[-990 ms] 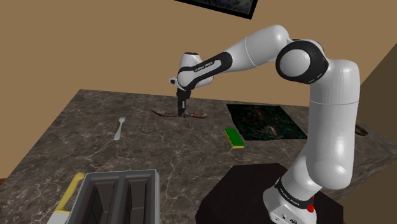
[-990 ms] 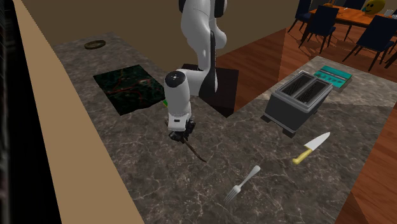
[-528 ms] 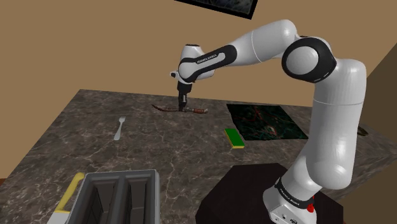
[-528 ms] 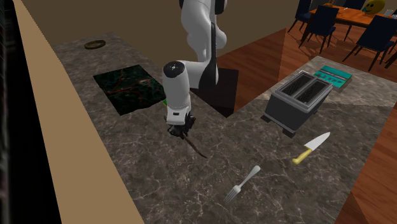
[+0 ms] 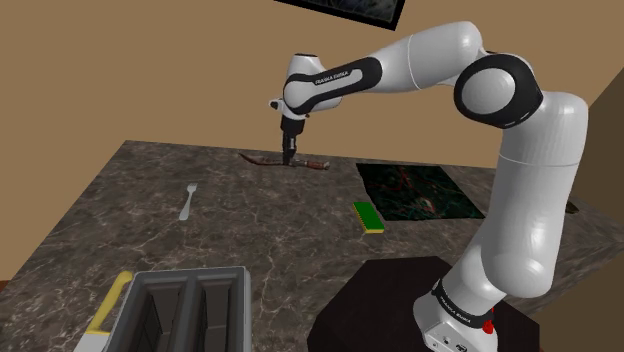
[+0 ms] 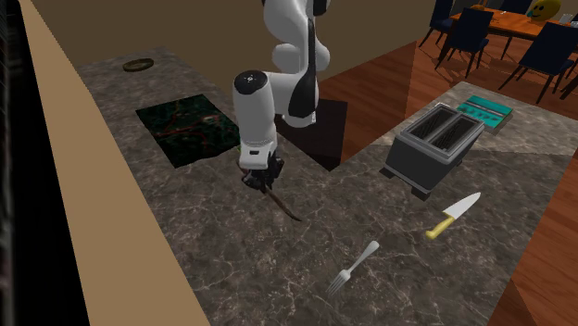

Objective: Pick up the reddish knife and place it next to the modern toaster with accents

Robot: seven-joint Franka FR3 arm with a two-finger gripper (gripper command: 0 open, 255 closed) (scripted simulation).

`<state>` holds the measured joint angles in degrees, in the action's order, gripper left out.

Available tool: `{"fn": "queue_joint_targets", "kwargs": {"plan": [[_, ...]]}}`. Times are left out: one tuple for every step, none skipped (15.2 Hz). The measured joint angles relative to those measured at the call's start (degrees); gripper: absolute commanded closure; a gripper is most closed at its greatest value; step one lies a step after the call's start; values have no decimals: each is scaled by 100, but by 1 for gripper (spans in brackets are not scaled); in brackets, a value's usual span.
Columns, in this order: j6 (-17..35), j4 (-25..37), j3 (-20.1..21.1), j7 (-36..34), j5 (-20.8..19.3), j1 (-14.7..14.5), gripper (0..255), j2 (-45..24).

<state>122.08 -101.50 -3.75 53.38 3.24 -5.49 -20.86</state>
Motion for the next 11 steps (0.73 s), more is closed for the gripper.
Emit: {"fn": "queue_joint_targets", "kwargs": {"plan": [[-71,32,-3,-1,-4,1,255,39],[-137,78,-4,-5,-7,1,255,59],[-215,123,-5,-8,-11,1,255,92],[-282,162,-4,-22,-17,-6,255,120],[-348,212,-6,-19,-19,-3,255,135],[-406,244,-8,-22,-22,-3,255,161],[-478,276,-6,-38,-27,-11,255,203],[-547,308,-9,-34,-30,-7,255,239],[-607,349,-10,-36,-33,-7,255,260],[-682,399,-13,-34,-36,-4,255,284],[-744,444,-14,-39,-38,-5,255,302]]}}
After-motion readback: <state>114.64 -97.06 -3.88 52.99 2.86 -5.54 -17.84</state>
